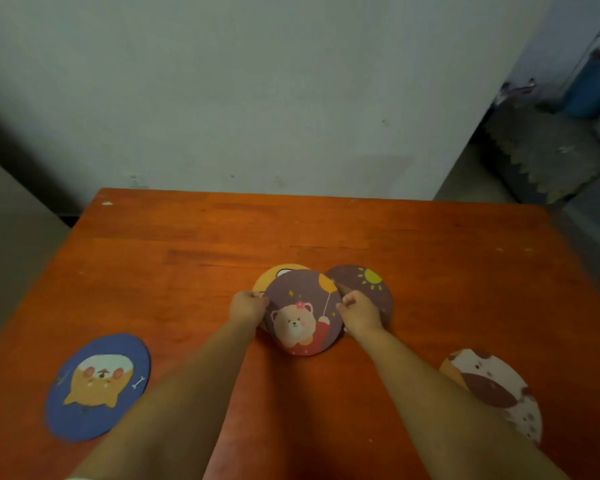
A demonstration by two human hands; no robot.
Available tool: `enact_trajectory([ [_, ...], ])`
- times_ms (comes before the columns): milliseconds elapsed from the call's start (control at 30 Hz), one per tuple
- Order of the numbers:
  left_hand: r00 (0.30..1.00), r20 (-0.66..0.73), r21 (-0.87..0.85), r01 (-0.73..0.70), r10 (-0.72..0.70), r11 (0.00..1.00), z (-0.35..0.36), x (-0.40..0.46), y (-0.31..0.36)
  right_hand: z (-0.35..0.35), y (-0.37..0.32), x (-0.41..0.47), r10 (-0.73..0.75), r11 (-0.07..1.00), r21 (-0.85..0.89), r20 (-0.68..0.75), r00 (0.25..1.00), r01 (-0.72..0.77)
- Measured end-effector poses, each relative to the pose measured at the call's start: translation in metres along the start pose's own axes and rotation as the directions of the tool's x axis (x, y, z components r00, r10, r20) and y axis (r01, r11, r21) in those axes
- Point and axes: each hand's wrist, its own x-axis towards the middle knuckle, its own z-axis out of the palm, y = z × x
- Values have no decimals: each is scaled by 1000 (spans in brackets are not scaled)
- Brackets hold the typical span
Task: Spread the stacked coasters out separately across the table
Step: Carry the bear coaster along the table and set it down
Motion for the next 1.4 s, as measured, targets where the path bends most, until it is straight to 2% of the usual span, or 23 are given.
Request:
enact_trajectory([
  [133, 991, 126, -92, -21, 33, 995, 44, -28, 31, -57, 29, -1, 11, 995, 100, -139, 990, 3],
  [367, 924, 353, -51, -141, 150, 989, 191, -125, 60, -198, 149, -28, 71, 990, 135, -311, 948, -30],
  [600, 881, 434, -57, -182, 189, 982, 366, -258, 63, -357, 293, -73, 131, 982, 178, -403, 906, -63],
  [733, 873, 446, -48, -196, 197, 979, 422, -287, 65, -409, 330, -80, 132, 982, 179, -427, 894, -60],
  [1067, 892, 399, -83, -196, 213, 977, 544, -283, 115, -514, 365, -11, 65, 995, 91, -416, 907, -29],
  [1267, 898, 409, -187, -91, 162, 978, 623, -276, 171, -599, 368, 46, 30, 999, 53, -394, 919, -10],
  [1400, 906, 394, -186, -85, 154, 979, 656, -267, 208, -636, 369, 90, 20, 999, 35, -381, 924, -7],
])
